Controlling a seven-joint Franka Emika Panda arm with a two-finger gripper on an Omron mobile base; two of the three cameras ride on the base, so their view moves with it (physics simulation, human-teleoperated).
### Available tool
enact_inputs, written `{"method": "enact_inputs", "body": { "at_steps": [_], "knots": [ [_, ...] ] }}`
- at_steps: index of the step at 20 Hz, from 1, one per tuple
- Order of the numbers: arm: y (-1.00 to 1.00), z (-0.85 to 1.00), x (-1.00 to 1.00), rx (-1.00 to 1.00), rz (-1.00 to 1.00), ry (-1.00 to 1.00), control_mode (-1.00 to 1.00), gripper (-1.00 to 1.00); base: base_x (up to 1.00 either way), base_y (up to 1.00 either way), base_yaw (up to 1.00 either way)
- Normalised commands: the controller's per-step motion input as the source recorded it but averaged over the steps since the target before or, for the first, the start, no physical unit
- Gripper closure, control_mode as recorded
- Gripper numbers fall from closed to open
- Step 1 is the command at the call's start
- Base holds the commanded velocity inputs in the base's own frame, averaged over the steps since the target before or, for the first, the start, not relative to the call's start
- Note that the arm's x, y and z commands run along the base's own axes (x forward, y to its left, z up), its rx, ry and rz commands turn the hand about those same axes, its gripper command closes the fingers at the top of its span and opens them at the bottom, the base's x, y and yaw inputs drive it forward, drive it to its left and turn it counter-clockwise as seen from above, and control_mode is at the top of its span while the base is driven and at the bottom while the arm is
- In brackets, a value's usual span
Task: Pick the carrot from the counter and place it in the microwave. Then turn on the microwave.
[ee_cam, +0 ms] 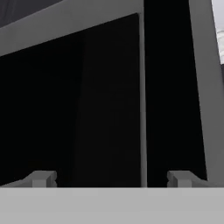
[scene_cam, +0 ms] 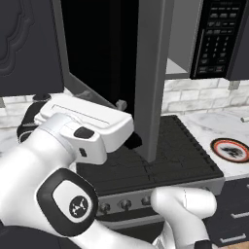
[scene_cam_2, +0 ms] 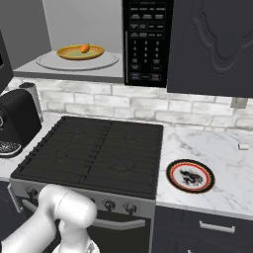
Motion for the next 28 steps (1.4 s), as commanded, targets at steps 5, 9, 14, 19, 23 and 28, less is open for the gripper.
{"method": "enact_inputs", "body": {
  "at_steps": [5, 9, 14, 19, 23, 28],
  "knots": [
    [0.00, 0.00, 0.37, 0.00, -0.01, 0.00, -1.00, -1.00, 0.00, 0.00, 0.00],
    [-0.02, 0.00, 0.25, 0.00, 0.00, 0.00, -1.00, -1.00, 0.00, 0.00, 0.00],
    [-0.26, 0.00, 0.17, 0.00, 0.00, 0.00, -1.00, -1.00, 0.00, 0.00, 0.00],
    [-0.41, 0.00, 0.11, 0.00, 0.00, 0.00, -1.00, -1.00, 0.00, 0.00, 0.00],
    [-0.41, 0.00, 0.08, 0.00, 0.02, 0.00, -1.00, -1.00, 0.00, 0.00, 0.00],
    [-0.43, 0.00, 0.19, 0.00, 0.03, 0.00, -1.00, -1.00, 0.00, 0.00, 0.00]
  ]
}}
